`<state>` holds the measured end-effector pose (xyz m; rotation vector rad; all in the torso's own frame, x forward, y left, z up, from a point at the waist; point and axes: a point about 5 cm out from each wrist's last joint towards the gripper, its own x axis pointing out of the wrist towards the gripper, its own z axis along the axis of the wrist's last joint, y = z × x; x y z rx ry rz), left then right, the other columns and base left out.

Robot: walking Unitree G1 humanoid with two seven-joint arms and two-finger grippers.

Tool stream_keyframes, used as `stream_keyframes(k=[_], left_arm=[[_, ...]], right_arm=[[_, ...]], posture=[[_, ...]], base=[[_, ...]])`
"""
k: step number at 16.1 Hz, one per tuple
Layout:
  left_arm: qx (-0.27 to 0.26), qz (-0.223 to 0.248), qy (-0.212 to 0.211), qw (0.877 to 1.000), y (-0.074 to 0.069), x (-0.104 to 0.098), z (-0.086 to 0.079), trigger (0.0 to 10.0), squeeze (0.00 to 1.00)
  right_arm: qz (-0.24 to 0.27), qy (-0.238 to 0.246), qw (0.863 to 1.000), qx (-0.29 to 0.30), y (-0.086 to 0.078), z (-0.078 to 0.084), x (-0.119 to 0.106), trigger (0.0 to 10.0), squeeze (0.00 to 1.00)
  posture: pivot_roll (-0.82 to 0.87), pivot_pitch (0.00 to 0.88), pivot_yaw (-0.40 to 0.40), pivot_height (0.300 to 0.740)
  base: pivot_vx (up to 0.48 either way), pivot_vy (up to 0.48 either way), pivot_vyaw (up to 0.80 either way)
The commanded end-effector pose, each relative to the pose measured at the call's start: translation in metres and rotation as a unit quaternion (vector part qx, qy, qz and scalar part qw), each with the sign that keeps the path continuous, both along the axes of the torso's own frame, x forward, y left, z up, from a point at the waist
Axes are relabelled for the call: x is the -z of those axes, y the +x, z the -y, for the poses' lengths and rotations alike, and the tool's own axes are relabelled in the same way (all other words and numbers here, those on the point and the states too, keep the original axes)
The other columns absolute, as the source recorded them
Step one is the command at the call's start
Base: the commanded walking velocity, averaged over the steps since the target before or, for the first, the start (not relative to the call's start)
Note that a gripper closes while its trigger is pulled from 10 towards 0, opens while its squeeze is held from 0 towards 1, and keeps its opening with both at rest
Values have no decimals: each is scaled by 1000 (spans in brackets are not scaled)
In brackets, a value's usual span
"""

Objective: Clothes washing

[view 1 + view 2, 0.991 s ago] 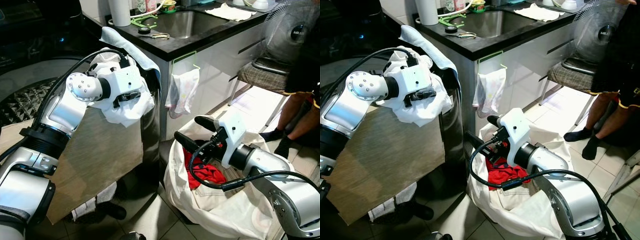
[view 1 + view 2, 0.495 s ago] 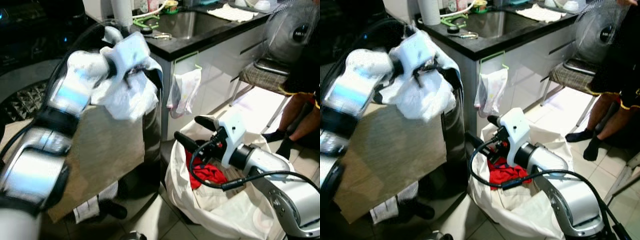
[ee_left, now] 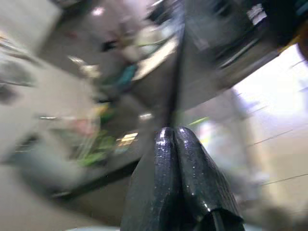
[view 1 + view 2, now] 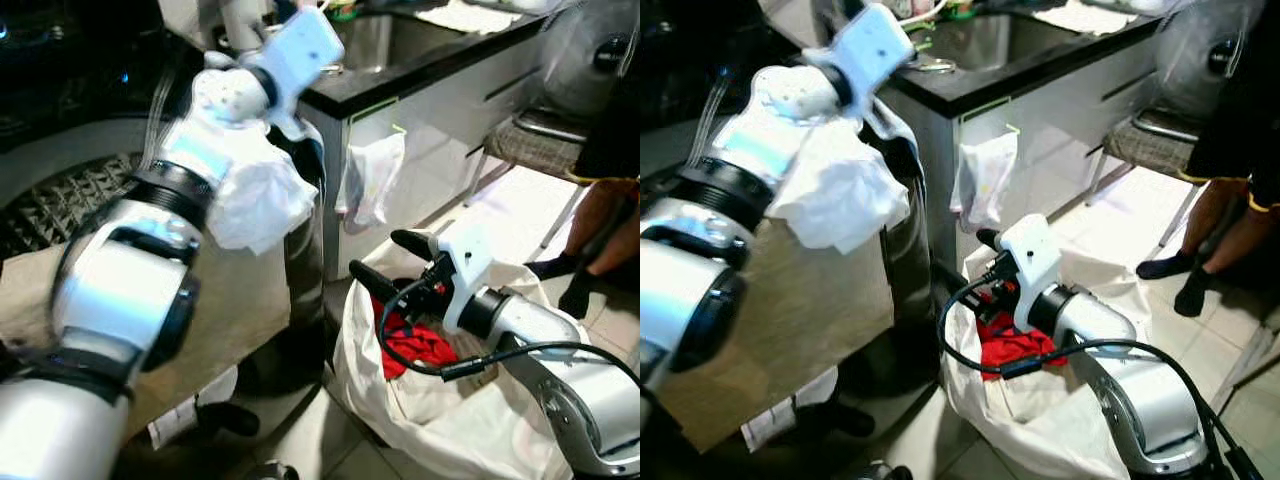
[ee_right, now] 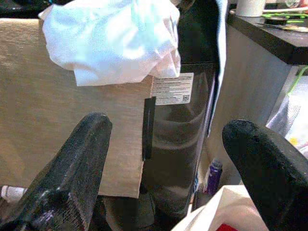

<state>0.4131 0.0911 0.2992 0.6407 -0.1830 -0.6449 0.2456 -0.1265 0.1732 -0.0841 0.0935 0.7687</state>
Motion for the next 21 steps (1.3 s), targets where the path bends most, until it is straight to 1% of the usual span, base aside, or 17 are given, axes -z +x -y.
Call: stream_keyframes(k=[1,2,3,5,6,7,8,9,10,11,12,14,15,16,17,19,21], left_arm=[[35,-36,-45,998,-1,-6,0,10000,1000],[80,-80,-65,991,-4,-2,2,10000,1000],[100,-92,-59,989,-6,-1,1,10000,1000],[102,-126,24,987,-7,13,-19,10000,1000],[99,-130,42,986,-7,16,-22,10000,1000],[81,-127,91,984,-7,19,-36,10000,1000],[79,-131,112,982,-8,19,-47,10000,1000],[80,-134,115,981,-9,18,-50,10000,1000],[93,-145,126,977,-14,18,-61,10000,1000],[98,-150,129,975,-16,18,-65,10000,1000],[121,-174,141,967,-25,22,-75,10000,1000],[145,-196,151,958,-36,24,-87,10000,1000],[151,-199,150,957,-39,23,-92,10000,102],[150,-183,145,961,-43,18,-96,10000,0],[150,-184,140,961,-45,17,-99,10000,0],[139,-196,160,957,-52,21,-105,10000,0],[110,-217,211,947,-59,42,-116,10000,0]], right_arm=[[9,1,1000,9,-2,2,-4,10000,0],[8,1,1000,9,-3,1,-3,10000,0],[7,1,1000,8,-3,1,-3,10000,0],[5,1,1000,-1,-3,-1,-2,10000,0],[5,1,1000,-2,-3,-2,-2,10000,0],[6,-1,1000,-4,-3,-2,-3,10000,0],[7,-2,1000,-5,-3,-2,-3,10000,0],[8,-2,1000,-6,-3,-2,-3,10000,0],[8,-3,1000,-6,-3,-1,-4,10000,0],[8,-3,1000,-6,-4,-1,-4,10000,0],[7,-4,1000,-6,-5,-1,-3,10000,0],[5,-4,1000,-7,-6,0,-3,10000,0],[4,-5,1000,-8,-6,1,-3,10000,0],[3,-5,1000,-9,-6,1,-3,10000,0],[3,-5,1000,-9,-6,1,-3,10000,0],[4,-4,1000,-10,-6,0,-4,10000,0],[2,-4,1000,-10,-6,0,-3,10000,0]], posture=[[-94,0,113,740],[-94,0,113,740],[-95,0,111,740],[-87,0,102,740],[-87,0,102,740],[-87,0,103,740],[-90,0,104,740],[-90,0,104,740],[-95,0,104,740],[-95,0,104,740],[-98,0,101,740],[-92,0,93,740],[-91,0,91,740],[-88,0,88,740],[-89,0,88,740],[-84,0,87,740],[-84,0,84,740]], base=[[0,0,0],[0,0,0],[0,0,0],[0,0,0],[0,0,0],[0,0,0],[0,0,0],[0,0,0],[0,0,0],[0,0,0],[0,0,0],[0,0,0],[0,0,0],[0,0,0],[0,0,0],[0,0,0],[0,0,0]])
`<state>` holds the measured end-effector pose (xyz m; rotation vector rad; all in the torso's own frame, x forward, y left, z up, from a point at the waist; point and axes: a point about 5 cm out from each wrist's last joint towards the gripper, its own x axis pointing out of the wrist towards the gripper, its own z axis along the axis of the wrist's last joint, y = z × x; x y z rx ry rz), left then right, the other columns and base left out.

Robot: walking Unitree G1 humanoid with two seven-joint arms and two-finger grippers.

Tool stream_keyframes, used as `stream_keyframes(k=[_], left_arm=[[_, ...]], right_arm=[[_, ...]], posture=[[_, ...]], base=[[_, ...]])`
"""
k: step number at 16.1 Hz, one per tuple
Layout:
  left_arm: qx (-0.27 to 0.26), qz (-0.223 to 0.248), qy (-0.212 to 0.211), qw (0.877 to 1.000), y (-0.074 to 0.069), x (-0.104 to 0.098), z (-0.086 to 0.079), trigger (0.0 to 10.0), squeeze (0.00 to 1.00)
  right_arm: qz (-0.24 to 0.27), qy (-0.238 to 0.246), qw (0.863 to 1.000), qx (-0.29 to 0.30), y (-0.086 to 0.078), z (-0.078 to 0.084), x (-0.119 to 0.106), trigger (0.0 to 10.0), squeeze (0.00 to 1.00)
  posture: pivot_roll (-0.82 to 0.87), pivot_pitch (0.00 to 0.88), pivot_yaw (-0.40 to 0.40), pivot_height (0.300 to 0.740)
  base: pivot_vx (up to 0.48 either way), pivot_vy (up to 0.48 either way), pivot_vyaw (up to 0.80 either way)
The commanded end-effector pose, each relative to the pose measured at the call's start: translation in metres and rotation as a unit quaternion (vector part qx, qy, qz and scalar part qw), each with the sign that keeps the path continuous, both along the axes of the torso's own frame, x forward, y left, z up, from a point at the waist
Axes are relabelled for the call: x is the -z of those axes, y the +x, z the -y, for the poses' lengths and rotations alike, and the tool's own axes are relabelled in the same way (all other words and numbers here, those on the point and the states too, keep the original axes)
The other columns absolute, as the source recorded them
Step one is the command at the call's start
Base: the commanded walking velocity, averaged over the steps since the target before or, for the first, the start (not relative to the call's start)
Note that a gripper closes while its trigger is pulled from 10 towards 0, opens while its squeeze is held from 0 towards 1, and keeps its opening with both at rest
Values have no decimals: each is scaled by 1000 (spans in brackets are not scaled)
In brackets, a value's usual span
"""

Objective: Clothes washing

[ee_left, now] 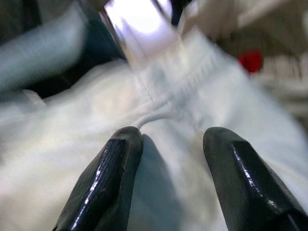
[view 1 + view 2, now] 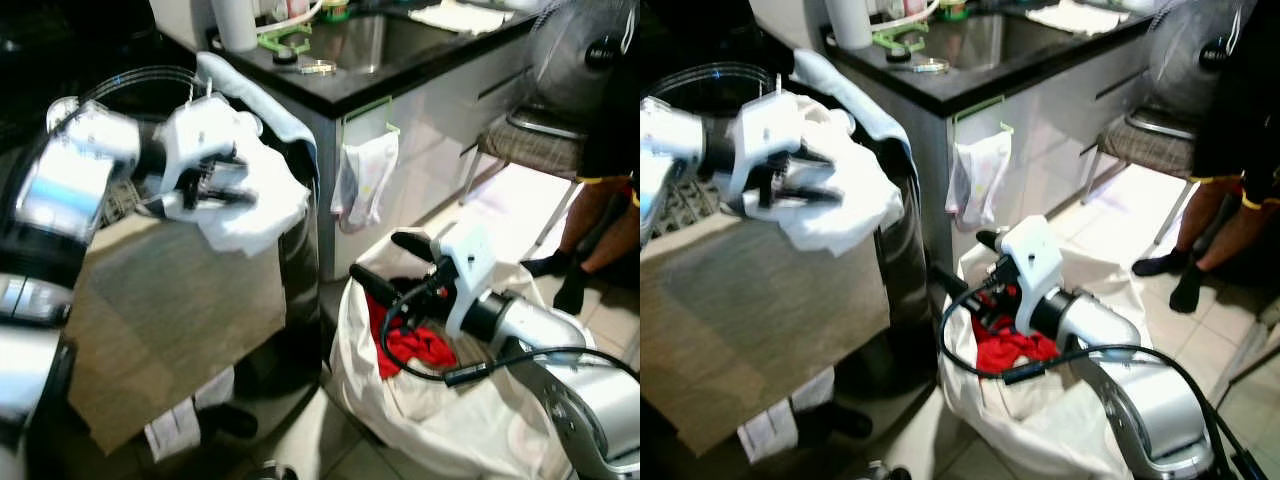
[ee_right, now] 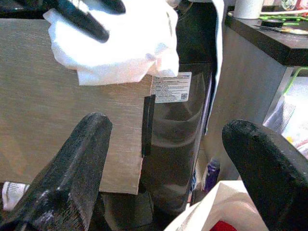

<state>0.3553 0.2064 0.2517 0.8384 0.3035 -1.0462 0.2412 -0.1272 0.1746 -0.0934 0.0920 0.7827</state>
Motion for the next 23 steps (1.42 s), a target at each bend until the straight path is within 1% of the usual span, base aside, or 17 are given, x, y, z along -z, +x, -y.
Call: stream_keyframes(k=[1,3,4,7,8,9,14,16,18,19,20,21,23], left_arm=[[-5,19,37,999,-1,1,-2,10000,0],[-4,29,33,999,0,5,2,10000,0],[-4,33,30,999,0,6,9,10000,0],[-10,36,25,999,0,5,15,10000,0],[-11,42,22,999,0,4,17,1686,0],[-11,43,20,999,0,4,18,0,0],[-15,40,18,999,-1,4,20,0,0],[-21,46,15,999,1,2,20,0,0],[-24,61,-3,998,5,-5,25,0,0],[-22,71,-20,997,7,-9,30,0,0],[-23,87,-54,994,13,-16,39,0,0],[-28,101,-71,992,18,-20,44,0,0],[-58,151,-82,983,35,-25,60,0,0]], right_arm=[[0,0,1000,-3,-2,0,-1,10000,0],[0,0,1000,-4,-2,0,-1,10000,0],[-1,1,1000,-6,-1,0,-1,10000,0],[-2,3,1000,-7,-1,-1,-2,10000,0],[-1,4,1000,-6,-1,0,-2,10000,0],[-1,3,1000,-6,-1,0,-2,10000,0],[0,2,1000,-2,-1,1,-3,10000,0],[0,1,1000,-1,-1,1,-3,10000,0],[2,1,1000,0,0,2,-3,10000,0],[2,1,1000,1,0,2,-3,10000,0],[3,1,1000,3,1,2,-3,10000,0],[3,1,1000,3,1,2,-3,10000,0],[4,1,1000,6,0,2,-3,10000,0]], posture=[[-81,0,81,740],[-80,0,81,740],[-79,0,78,740],[-80,0,80,740],[-81,0,81,740],[-82,0,82,740],[-88,0,85,740],[-88,0,86,740],[-87,0,88,740],[-88,0,90,740],[-88,0,92,740],[-89,0,93,740],[-96,0,105,740]], base=[[0,0,0],[0,0,0],[0,0,0],[0,0,0],[0,0,0],[0,0,0],[0,0,0],[0,0,0],[0,0,0],[0,0,0],[0,0,0],[0,0,0],[0,0,0]])
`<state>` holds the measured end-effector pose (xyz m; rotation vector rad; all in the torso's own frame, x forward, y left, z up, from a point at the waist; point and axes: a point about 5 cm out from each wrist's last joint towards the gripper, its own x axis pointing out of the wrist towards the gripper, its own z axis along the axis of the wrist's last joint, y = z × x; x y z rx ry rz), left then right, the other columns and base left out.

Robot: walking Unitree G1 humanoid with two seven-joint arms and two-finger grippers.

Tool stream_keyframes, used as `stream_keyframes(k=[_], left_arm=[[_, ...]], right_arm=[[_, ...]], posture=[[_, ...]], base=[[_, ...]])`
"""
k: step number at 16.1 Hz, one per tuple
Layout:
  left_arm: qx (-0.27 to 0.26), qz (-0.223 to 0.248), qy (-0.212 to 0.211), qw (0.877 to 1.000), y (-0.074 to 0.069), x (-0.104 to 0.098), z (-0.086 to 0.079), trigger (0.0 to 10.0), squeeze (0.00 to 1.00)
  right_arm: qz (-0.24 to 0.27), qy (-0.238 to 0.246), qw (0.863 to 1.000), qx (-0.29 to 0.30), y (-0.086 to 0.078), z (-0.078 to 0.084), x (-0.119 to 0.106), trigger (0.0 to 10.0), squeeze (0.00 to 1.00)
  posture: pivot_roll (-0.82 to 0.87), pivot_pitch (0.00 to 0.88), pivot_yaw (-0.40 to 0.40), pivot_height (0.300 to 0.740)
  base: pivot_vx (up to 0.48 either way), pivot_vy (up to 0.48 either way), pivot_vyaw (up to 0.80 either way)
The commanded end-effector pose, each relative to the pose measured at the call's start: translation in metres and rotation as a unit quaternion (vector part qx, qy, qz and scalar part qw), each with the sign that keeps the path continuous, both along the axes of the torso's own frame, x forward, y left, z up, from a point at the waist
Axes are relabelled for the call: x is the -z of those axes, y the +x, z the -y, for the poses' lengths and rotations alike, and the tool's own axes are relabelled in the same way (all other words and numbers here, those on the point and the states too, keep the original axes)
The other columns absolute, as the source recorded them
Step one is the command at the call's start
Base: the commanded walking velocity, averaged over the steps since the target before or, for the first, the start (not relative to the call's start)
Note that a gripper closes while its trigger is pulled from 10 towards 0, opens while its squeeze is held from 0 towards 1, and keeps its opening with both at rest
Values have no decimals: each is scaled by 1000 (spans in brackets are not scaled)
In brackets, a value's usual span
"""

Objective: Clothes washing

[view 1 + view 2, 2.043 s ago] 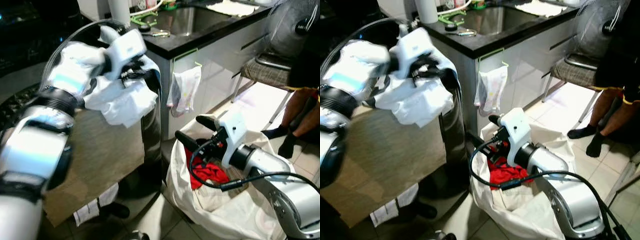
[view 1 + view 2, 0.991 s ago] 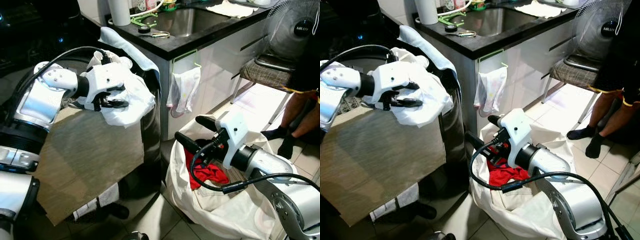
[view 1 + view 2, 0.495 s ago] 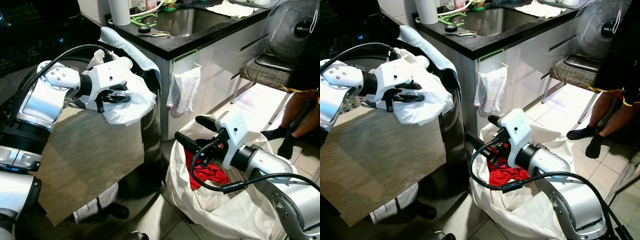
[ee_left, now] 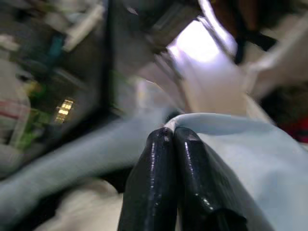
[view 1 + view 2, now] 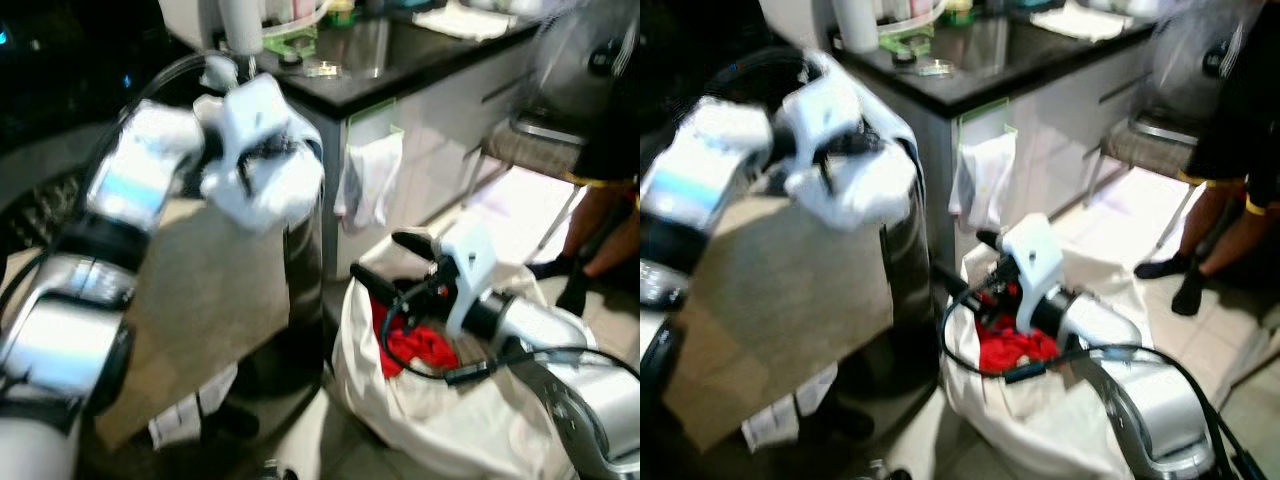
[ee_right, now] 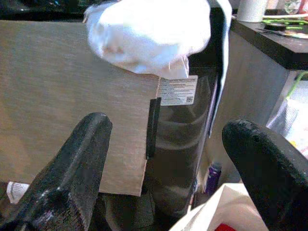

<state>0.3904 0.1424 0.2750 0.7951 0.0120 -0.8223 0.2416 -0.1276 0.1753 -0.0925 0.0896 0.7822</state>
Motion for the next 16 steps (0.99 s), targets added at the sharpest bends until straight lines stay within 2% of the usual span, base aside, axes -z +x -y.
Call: stream_keyframes(k=[1,3,5,6,7,8,9,11,12,13,14,15,16], left_arm=[[-23,29,1,999,7,-4,4,0,0],[-53,66,18,996,16,-6,11,0,0],[-91,117,56,987,24,-11,13,0,0],[-132,177,76,972,29,-20,12,0,0],[-164,237,100,952,32,-30,10,0,0],[-210,296,102,926,34,-43,3,0,0],[-231,318,120,911,35,-48,-3,0,0],[-318,369,176,855,34,-60,-40,0,0],[-341,377,181,842,32,-63,-52,0,0],[-349,376,188,838,32,-62,-58,0,0],[-365,355,212,834,30,-58,-74,0,0],[-375,335,227,834,29,-53,-86,667,0],[-381,319,231,836,28,-48,-91,9020,0]], right_arm=[[4,0,1000,9,-1,2,-2,10000,0],[4,0,1000,15,-2,3,-2,10000,0],[5,0,1000,23,-3,5,-2,10000,0],[5,-1,1000,29,-4,7,-2,10000,0],[6,-1,999,32,-4,7,-2,10000,0],[6,-2,999,33,-3,8,-1,10000,0],[7,-3,999,34,-3,8,-1,10000,0],[9,-5,999,39,-3,8,-2,10000,0],[10,-5,999,40,-3,8,-2,10000,0],[10,-5,999,40,-3,8,-2,10000,0],[10,-5,999,41,-3,8,-2,10000,0],[10,-6,999,39,-2,9,-1,10000,0],[10,-6,999,37,-1,8,-1,10000,0]], posture=[[-104,0,116,740],[-109,0,125,740],[-122,0,137,740],[-124,0,138,740],[-125,0,139,740],[-126,0,140,740],[-129,0,144,740],[-131,0,146,740],[-131,0,148,740],[-132,0,146,740],[-132,0,146,740],[-124,0,137,740],[-124,0,137,740]], base=[[0,0,0],[0,0,0],[0,0,0],[0,0,0],[0,0,0],[0,0,0],[0,0,0],[0,0,0],[0,0,0],[0,0,0],[0,0,0],[0,0,0],[0,0,0]])
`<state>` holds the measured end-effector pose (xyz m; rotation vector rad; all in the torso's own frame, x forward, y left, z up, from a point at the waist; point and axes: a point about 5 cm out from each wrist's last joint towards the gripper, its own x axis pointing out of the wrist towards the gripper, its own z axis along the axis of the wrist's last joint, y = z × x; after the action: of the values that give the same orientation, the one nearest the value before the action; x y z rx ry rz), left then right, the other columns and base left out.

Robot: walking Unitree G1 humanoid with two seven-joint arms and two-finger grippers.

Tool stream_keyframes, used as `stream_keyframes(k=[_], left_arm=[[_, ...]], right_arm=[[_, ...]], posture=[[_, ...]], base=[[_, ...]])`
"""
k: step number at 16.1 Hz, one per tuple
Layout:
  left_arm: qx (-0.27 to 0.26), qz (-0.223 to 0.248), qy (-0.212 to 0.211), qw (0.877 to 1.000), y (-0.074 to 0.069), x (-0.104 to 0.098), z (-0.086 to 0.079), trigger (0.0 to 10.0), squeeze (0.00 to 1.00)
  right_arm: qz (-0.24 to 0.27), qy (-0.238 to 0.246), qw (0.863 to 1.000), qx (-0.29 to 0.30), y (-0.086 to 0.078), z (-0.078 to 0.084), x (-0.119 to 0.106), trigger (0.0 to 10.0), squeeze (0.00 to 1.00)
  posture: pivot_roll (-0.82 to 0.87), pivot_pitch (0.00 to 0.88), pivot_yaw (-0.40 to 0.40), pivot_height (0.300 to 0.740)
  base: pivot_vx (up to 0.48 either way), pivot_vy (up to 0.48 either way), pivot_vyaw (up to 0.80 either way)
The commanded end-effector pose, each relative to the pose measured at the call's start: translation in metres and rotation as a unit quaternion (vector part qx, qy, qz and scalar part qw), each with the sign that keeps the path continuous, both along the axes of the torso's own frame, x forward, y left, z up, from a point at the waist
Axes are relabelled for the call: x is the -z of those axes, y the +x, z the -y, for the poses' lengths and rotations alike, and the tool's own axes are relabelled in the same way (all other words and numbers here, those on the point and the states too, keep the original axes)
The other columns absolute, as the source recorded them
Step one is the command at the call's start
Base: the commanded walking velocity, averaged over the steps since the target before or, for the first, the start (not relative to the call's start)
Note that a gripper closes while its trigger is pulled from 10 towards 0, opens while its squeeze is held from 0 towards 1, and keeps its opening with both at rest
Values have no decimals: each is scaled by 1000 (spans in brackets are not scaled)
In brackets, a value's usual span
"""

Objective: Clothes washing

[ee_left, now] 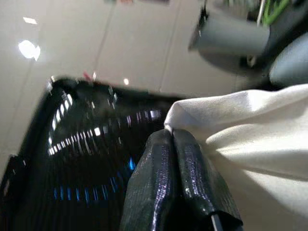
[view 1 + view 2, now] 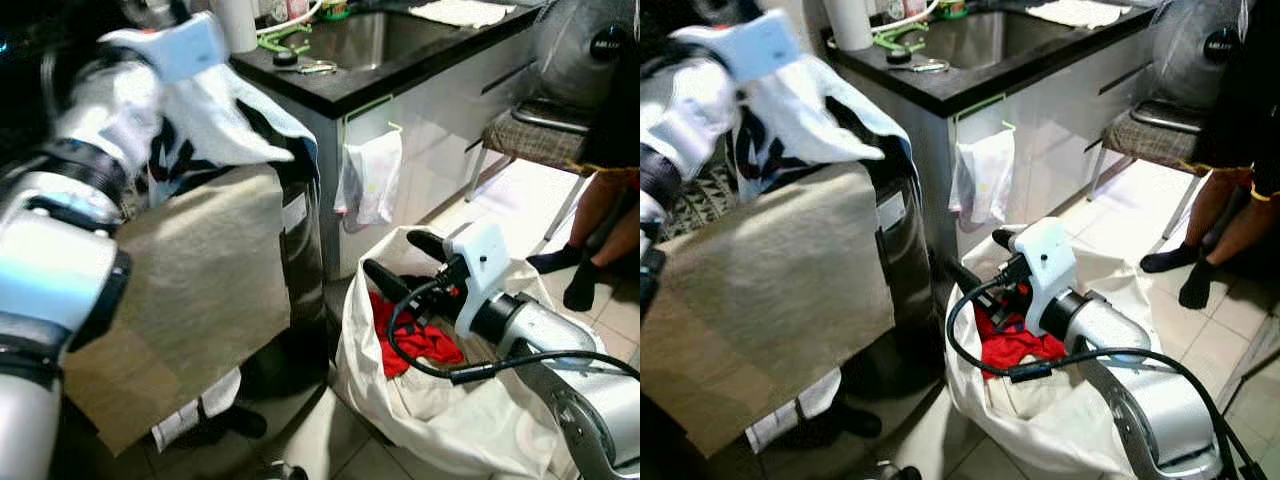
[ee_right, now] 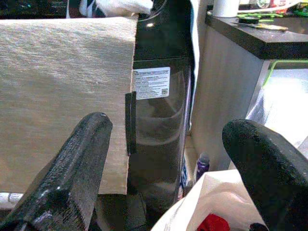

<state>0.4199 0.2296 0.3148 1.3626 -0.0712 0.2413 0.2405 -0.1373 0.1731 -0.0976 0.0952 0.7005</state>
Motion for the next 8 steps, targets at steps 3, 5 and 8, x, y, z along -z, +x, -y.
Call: stream_keyframes(k=[3,5,8], left_arm=[[-6,-45,-41,998,-2,6,-12,10000,0],[11,-103,-114,988,-2,18,-12,10000,1000],[11,-130,-130,983,-2,19,-12,10000,1000]], right_arm=[[8,-4,1000,-9,1,-3,-3,10000,0],[7,-4,1000,-12,1,-4,-4,10000,0],[6,-6,1000,-14,2,-3,-4,10000,0]], posture=[[-119,0,127,740],[-118,0,123,740],[-116,0,116,740]], base=[[0,0,0],[0,0,0],[0,0,0]])
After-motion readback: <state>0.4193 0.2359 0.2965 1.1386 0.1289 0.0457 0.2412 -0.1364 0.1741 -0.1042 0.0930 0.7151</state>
